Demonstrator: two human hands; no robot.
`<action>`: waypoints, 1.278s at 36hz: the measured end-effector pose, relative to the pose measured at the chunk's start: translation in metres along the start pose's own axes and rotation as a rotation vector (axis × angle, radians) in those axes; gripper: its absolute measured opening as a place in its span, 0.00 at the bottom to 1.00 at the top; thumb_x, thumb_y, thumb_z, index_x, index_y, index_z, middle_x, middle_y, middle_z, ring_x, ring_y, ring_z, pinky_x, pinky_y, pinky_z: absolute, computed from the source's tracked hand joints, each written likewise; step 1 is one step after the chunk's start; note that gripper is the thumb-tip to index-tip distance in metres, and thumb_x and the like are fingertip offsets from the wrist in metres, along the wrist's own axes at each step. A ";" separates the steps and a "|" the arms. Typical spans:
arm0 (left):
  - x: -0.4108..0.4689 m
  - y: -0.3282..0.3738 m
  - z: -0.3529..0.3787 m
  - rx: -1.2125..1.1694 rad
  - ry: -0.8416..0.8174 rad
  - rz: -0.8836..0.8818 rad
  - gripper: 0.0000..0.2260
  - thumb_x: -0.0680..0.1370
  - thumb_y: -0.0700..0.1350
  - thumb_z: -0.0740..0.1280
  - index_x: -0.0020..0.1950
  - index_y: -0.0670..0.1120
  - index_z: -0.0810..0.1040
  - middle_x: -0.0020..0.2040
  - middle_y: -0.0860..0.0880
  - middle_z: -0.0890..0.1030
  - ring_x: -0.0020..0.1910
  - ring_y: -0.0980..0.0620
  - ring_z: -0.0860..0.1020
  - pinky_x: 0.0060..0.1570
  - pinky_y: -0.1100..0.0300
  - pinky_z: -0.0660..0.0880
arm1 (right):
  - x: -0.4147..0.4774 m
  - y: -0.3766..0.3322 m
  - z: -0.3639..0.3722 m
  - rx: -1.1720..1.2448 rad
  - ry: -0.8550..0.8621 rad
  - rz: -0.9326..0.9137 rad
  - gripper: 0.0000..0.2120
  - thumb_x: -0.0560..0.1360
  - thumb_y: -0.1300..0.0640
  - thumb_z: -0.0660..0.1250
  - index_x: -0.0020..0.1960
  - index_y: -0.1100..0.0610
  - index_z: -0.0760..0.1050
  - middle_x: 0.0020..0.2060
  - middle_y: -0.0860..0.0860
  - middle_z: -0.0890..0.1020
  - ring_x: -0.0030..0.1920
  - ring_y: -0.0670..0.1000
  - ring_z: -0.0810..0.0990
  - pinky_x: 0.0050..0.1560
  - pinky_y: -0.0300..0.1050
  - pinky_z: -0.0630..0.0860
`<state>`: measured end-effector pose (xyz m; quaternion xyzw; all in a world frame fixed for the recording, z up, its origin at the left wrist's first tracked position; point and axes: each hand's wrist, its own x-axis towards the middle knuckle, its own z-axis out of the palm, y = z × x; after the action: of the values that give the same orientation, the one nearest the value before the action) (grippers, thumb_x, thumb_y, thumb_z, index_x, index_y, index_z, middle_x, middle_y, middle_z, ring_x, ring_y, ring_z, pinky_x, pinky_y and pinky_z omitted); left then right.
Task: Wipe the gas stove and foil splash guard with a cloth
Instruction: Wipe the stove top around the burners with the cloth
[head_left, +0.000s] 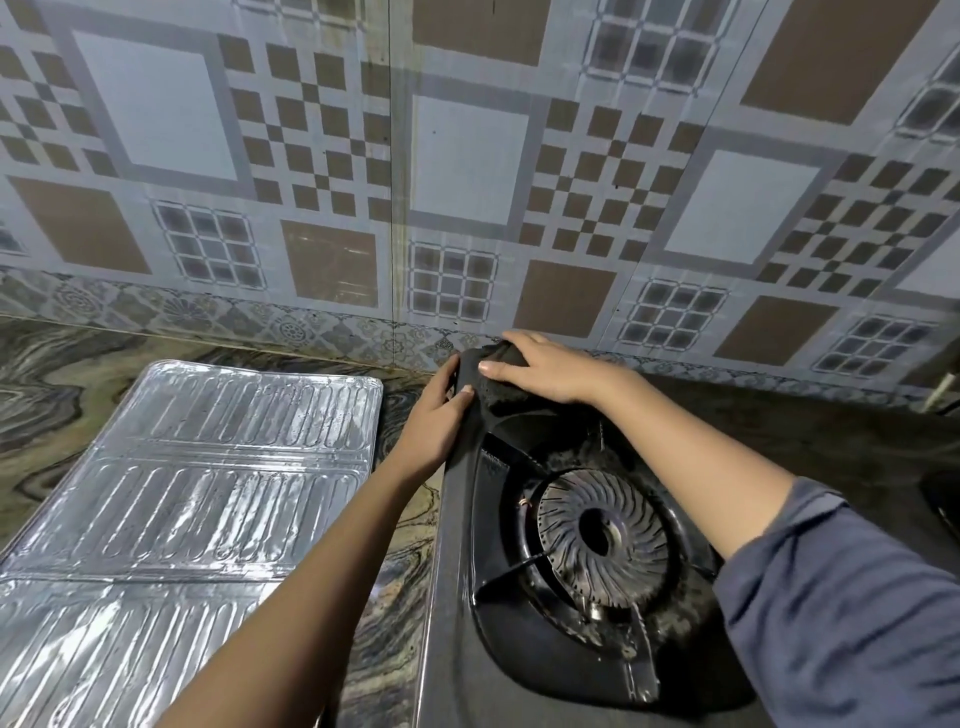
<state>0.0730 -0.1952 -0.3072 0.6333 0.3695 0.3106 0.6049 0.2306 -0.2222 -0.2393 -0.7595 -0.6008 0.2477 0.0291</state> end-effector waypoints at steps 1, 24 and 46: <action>-0.001 -0.001 -0.001 -0.023 -0.013 -0.004 0.23 0.81 0.41 0.56 0.76 0.46 0.58 0.74 0.48 0.63 0.71 0.53 0.64 0.68 0.59 0.63 | 0.002 -0.003 0.001 0.016 -0.011 -0.031 0.38 0.73 0.31 0.54 0.76 0.49 0.48 0.77 0.50 0.51 0.76 0.54 0.53 0.73 0.55 0.56; 0.009 0.014 0.011 0.605 0.071 0.103 0.20 0.80 0.42 0.58 0.72 0.39 0.63 0.70 0.41 0.69 0.69 0.43 0.67 0.69 0.53 0.62 | -0.013 0.066 -0.025 0.263 -0.166 -0.113 0.26 0.77 0.51 0.64 0.72 0.53 0.59 0.69 0.50 0.63 0.68 0.49 0.63 0.64 0.42 0.60; 0.069 0.060 0.102 1.203 -0.357 0.052 0.20 0.80 0.54 0.56 0.70 0.47 0.67 0.70 0.42 0.70 0.68 0.42 0.69 0.66 0.52 0.65 | -0.087 0.186 -0.046 0.255 -0.035 0.033 0.30 0.75 0.44 0.63 0.74 0.44 0.55 0.75 0.46 0.54 0.75 0.52 0.52 0.73 0.56 0.53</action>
<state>0.2010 -0.1916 -0.2591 0.9138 0.3573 -0.0476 0.1874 0.4028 -0.3422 -0.2326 -0.7552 -0.5521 0.3356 0.1108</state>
